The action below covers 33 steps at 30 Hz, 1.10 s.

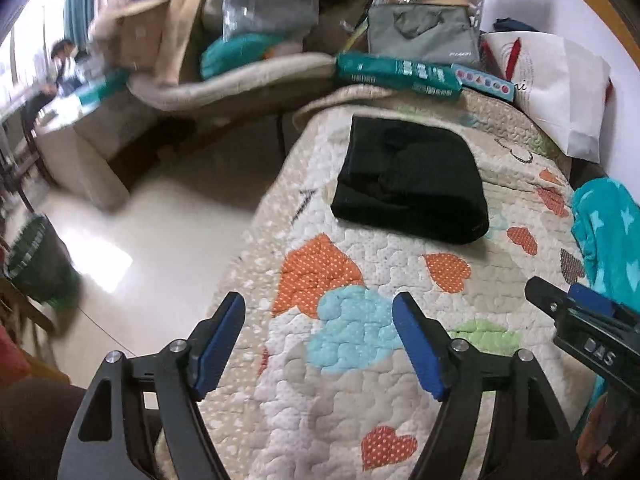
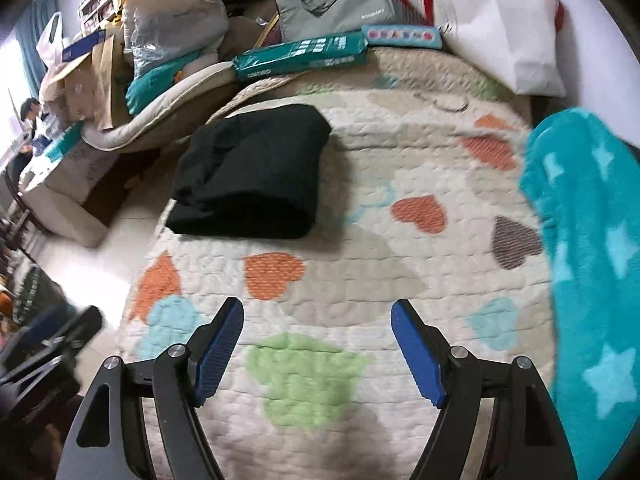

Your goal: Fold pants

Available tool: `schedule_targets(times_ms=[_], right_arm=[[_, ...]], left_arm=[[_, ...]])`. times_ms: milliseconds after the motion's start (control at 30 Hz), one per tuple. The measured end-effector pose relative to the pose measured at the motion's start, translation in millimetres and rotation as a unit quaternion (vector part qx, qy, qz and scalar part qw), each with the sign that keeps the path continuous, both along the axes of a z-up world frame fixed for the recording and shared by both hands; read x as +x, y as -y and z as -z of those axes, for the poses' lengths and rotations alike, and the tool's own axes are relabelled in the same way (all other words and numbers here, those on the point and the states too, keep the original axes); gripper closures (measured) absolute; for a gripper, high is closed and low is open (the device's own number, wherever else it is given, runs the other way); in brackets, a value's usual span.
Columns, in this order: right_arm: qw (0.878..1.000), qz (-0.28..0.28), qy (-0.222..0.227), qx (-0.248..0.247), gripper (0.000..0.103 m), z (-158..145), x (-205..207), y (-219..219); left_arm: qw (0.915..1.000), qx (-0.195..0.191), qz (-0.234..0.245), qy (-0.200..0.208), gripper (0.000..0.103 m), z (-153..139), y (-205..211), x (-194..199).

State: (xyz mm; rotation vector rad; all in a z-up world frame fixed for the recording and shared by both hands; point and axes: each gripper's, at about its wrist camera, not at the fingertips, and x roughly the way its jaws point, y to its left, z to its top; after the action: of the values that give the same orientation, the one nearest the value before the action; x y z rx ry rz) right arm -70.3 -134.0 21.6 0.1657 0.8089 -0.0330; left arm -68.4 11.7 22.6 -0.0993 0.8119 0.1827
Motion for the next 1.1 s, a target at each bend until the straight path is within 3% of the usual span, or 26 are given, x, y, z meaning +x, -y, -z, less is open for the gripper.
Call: schedule_targets(times_ms=[100,500,1100], right_arm=[[1.0,0.005,0.005,0.002,0.02,0.2,-5.6,3.3],[0.998,-0.024,0.023,-0.055,0.017,0.9,-16.3,-23.7],[0.998,-0.026,0.009,-0.051,0.016,12.7,-11.1,-25.9]], left_arm=[[0.9998,0.017,0.003,0.011,0.024,-8.7,6.2,-8.3],[1.0,0.004,0.001,-0.002,0.024,-5.7,9.5,-14.3],[0.9998,-0.011,-0.003,-0.018,0.024,9.1,3.8,-8.4]])
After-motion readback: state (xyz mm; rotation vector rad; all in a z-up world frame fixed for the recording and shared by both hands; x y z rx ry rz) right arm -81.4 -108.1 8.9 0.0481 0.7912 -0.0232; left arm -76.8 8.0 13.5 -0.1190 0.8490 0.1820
